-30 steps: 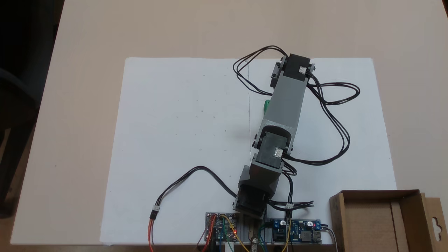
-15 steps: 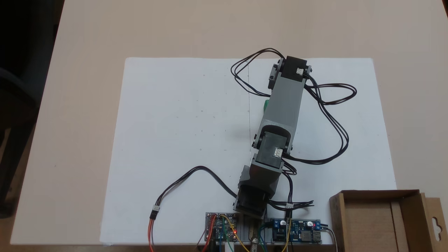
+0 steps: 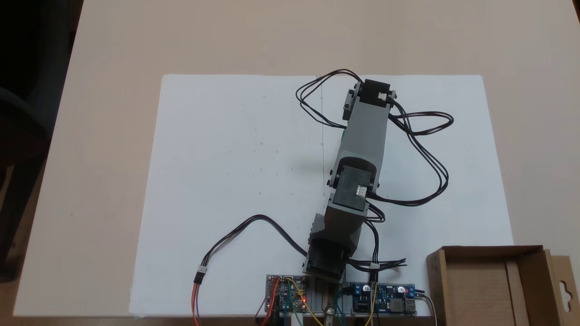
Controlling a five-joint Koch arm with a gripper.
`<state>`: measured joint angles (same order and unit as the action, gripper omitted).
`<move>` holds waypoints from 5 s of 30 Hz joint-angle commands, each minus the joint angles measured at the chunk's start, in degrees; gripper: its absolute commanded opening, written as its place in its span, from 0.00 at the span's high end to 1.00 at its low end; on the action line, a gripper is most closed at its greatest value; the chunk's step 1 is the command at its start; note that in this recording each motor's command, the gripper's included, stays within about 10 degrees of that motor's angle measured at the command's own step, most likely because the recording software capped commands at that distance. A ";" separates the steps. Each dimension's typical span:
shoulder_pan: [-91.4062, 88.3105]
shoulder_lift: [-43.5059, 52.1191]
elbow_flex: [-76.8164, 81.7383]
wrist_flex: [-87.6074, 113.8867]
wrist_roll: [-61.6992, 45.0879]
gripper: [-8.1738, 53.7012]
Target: Grasp a green dice and put it in the bin.
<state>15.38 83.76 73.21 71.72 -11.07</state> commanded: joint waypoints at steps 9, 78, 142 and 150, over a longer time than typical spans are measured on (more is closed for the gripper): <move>-1.41 -0.62 0.18 -1.32 4.83 0.17; 21.01 -4.13 -53.44 32.17 7.21 0.68; 48.78 10.46 -32.52 -2.29 16.26 0.17; 25.40 16.08 -32.52 -2.20 17.75 0.17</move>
<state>44.03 96.68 42.01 71.28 3.08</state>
